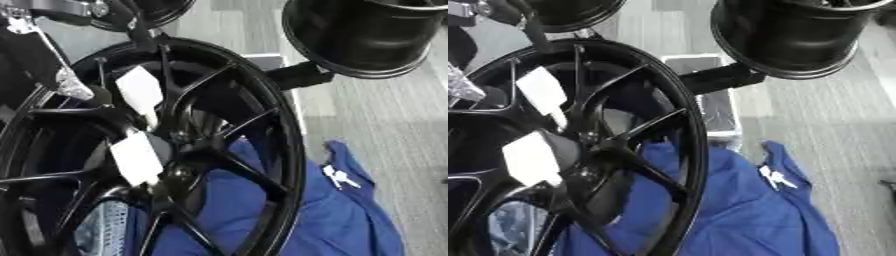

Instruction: Pull the pin out of the wheel hub.

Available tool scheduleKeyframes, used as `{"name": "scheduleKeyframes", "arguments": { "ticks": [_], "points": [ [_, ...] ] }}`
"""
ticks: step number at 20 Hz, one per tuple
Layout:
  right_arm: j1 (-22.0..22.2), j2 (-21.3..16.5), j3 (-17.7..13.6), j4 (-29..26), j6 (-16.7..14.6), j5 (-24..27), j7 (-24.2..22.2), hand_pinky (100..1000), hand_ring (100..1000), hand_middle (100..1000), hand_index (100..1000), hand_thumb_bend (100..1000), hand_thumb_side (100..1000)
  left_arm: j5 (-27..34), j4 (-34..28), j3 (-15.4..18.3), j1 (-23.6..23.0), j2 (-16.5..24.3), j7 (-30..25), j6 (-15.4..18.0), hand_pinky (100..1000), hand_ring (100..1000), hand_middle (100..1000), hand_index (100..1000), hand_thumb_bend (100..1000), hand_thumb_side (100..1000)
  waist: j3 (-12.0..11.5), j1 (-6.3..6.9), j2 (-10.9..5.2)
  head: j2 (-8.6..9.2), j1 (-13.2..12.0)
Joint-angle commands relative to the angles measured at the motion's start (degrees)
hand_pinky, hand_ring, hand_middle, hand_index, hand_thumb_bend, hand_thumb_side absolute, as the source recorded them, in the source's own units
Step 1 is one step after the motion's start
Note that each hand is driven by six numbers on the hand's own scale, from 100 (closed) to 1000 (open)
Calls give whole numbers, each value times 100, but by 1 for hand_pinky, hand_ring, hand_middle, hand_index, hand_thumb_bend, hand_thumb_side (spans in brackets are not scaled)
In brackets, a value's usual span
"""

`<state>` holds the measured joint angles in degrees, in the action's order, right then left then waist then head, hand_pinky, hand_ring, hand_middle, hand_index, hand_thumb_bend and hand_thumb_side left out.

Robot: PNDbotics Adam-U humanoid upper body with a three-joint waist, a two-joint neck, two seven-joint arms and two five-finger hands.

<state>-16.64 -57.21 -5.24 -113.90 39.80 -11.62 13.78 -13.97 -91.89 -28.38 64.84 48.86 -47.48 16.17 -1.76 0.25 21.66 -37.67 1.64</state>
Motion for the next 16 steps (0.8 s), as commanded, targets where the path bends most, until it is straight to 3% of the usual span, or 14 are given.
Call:
{"name": "scheduleKeyframes", "arguments": {
  "ticks": [1,16],
  "points": [
    [-69,-121,-58,-69,0,33,60,785,664,535,727,100,267,19,126,44,162,-4,-281,143,819,750,682,829,491,227,22,-7,-97,43,-60],
    [-102,-24,-71,-69,-43,85,163,781,661,532,725,100,270,-265,797,-55,194,-349,-318,316,818,745,682,815,468,210,75,-8,-68,59,-183]
  ]
}}
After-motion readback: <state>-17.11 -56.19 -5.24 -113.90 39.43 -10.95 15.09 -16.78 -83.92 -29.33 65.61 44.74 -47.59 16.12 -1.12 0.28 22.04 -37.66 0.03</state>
